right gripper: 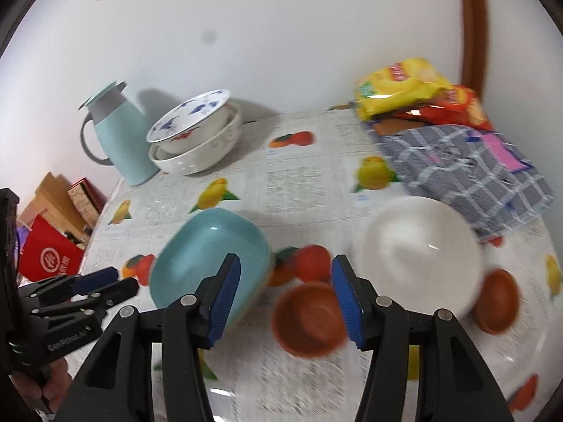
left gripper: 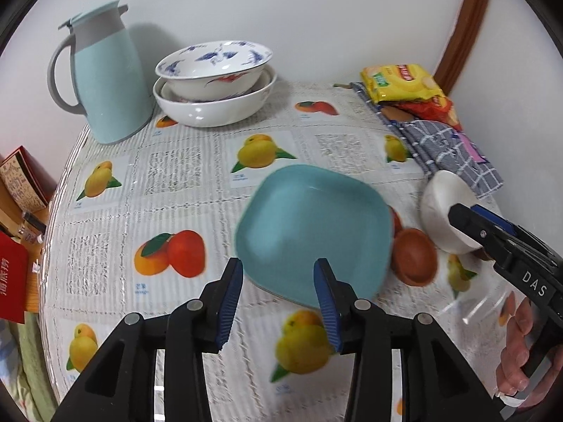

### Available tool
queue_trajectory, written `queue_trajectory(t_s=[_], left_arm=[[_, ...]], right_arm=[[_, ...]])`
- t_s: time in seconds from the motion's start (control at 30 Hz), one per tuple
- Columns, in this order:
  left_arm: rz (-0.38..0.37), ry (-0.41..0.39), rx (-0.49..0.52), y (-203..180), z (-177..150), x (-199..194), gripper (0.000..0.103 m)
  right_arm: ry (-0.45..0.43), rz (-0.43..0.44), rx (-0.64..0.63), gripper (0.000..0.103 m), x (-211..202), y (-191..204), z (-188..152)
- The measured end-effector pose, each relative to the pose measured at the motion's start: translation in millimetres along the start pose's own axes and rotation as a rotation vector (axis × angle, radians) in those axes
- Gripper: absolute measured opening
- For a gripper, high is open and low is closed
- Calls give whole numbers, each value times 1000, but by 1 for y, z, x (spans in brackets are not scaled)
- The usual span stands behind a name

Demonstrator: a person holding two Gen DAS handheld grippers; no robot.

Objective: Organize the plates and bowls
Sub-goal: 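Open both grippers and withdraw from the plate stack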

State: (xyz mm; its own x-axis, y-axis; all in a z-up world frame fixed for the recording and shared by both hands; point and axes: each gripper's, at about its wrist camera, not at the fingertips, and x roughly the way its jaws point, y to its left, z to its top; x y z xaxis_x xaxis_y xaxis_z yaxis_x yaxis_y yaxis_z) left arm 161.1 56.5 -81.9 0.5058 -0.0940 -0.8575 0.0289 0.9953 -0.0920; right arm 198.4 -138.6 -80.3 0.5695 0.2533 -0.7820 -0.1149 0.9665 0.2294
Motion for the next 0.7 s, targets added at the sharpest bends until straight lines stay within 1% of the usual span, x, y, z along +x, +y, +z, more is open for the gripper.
queue_trajectory(t_s=[0.17, 0.23, 0.37, 0.5, 0.57, 0.7], left_arm=[[-3, -46, 41, -28, -11, -20, 40], [0, -72, 58, -40, -15, -27, 40], [5, -112, 82, -61, -22, -36, 40], [4, -123, 90, -79, -27, -39, 40], [0, -121, 95, -90, -29, -37, 40], [-4, -109, 80, -103, -34, -33, 40]], right_arm=[[-45, -60, 15, 54, -39, -24, -15], [-48, -89, 21, 54, -53, -33, -22], [-35, -94, 29, 54, -76, -51, -36], [-49, -130, 52, 54, -99, -72, -55], [-34, -156, 61, 54, -105, -81, -63], [-2, -179, 74, 54, -111, -98, -72]])
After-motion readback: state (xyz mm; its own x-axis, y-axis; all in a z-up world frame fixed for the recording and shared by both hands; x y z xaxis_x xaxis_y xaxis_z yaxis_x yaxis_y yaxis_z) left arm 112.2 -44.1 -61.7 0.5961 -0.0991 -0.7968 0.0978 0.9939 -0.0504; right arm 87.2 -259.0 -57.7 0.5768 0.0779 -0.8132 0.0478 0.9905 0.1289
